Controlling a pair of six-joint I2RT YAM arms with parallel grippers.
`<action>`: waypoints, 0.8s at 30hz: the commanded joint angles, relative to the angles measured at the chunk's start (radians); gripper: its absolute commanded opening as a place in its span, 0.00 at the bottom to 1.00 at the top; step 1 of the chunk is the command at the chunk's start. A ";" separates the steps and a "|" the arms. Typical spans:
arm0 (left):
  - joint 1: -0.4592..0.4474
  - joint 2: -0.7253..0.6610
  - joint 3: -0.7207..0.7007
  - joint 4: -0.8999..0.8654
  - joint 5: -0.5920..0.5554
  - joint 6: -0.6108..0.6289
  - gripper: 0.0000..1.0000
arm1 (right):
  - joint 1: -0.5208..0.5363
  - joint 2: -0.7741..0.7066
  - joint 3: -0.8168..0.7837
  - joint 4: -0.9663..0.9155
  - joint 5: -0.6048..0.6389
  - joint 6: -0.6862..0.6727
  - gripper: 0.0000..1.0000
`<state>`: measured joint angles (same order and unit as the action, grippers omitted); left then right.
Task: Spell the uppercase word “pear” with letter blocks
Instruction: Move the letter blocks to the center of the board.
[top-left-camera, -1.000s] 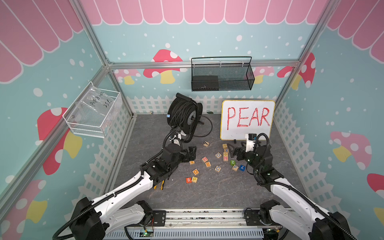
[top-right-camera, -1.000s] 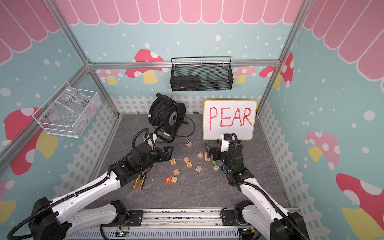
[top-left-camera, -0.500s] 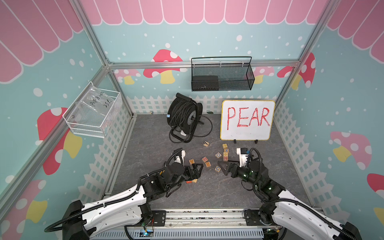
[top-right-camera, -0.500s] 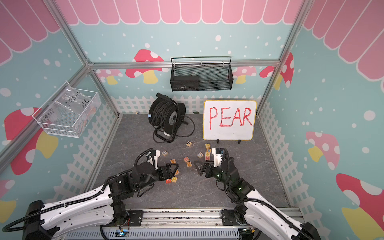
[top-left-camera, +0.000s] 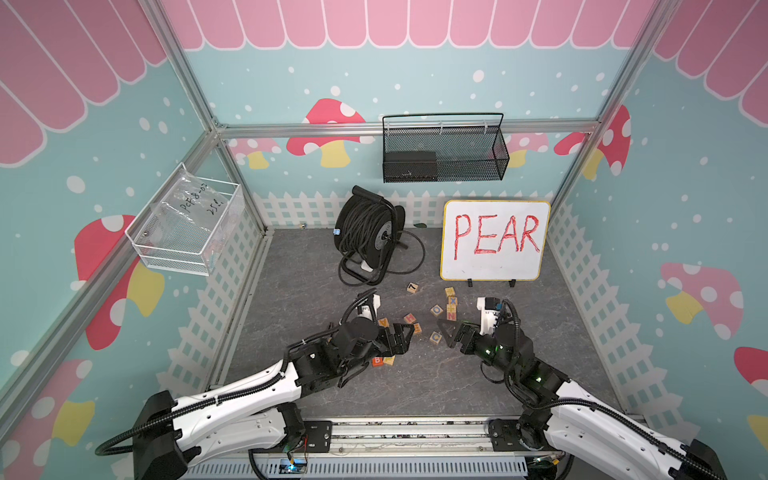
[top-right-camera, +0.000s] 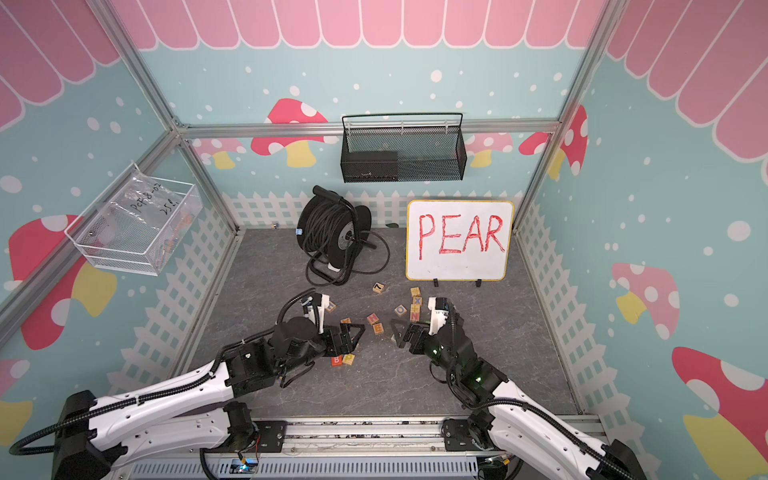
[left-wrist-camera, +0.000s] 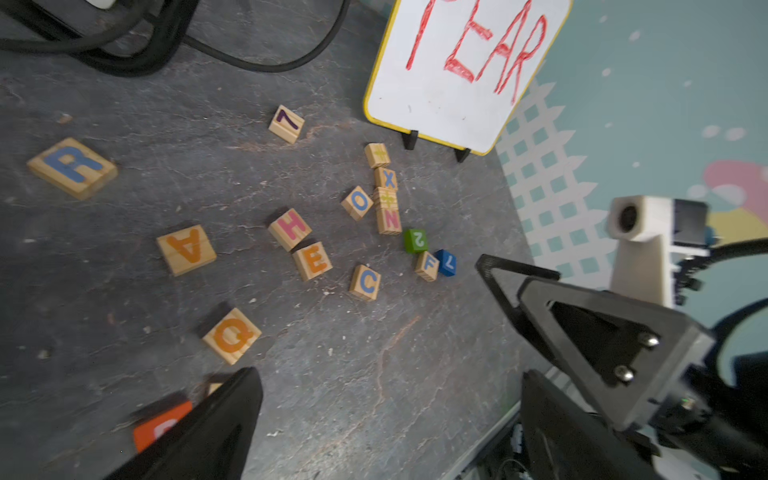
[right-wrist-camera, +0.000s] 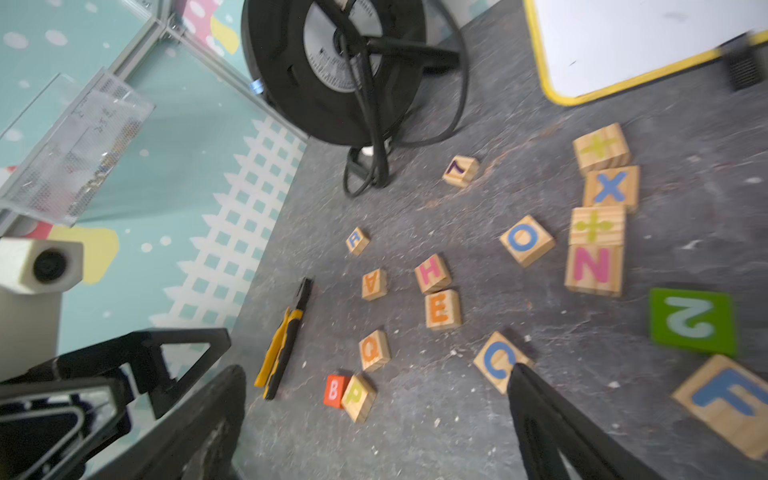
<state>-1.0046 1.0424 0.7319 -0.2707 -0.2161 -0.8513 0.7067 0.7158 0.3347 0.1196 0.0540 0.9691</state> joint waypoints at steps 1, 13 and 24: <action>-0.002 0.110 0.106 -0.223 -0.054 0.086 0.98 | -0.006 -0.008 0.076 -0.134 0.204 -0.050 0.99; -0.011 0.394 0.177 -0.278 -0.043 0.127 0.91 | -0.007 -0.095 0.231 -0.505 0.549 -0.200 0.99; -0.016 0.539 0.191 -0.199 -0.025 0.149 0.82 | -0.007 -0.178 0.174 -0.511 0.543 -0.184 0.99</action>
<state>-1.0161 1.5684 0.9047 -0.4988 -0.2344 -0.7059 0.7048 0.5407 0.5335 -0.3592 0.5865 0.7712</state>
